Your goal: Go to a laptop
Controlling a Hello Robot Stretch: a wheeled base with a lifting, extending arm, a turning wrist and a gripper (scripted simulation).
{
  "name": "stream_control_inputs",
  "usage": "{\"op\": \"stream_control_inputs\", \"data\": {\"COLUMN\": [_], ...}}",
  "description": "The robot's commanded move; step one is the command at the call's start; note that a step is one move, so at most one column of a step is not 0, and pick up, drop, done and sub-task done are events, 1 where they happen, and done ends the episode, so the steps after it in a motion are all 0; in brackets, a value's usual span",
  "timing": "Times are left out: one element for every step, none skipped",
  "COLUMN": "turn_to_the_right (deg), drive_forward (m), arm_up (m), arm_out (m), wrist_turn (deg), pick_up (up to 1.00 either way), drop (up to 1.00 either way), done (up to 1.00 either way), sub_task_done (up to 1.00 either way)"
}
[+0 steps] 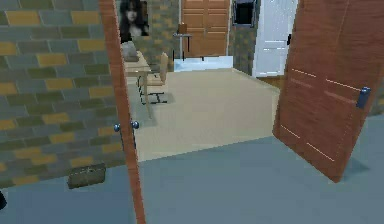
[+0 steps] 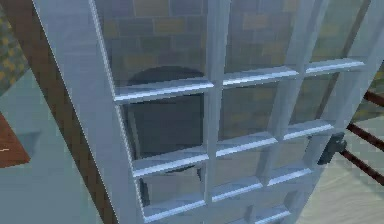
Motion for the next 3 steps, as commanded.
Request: {"op": "stream_control_inputs", "data": {"turn_to_the_right": [0.0,3.0,0.0], "drive_forward": [0.3,0.0,1.0], "arm_up": [0.0,0.0,0.0], "arm_out": [0.0,0.0,0.0], "wrist_turn": [0.0,0.0,0.0], "pick_up": [0.0,0.0,0.0], "drop": [0.0,0.0,0.0], "done": [0.0,0.0,0.0], "sub_task_done": [0.0,0.0,0.0]}}
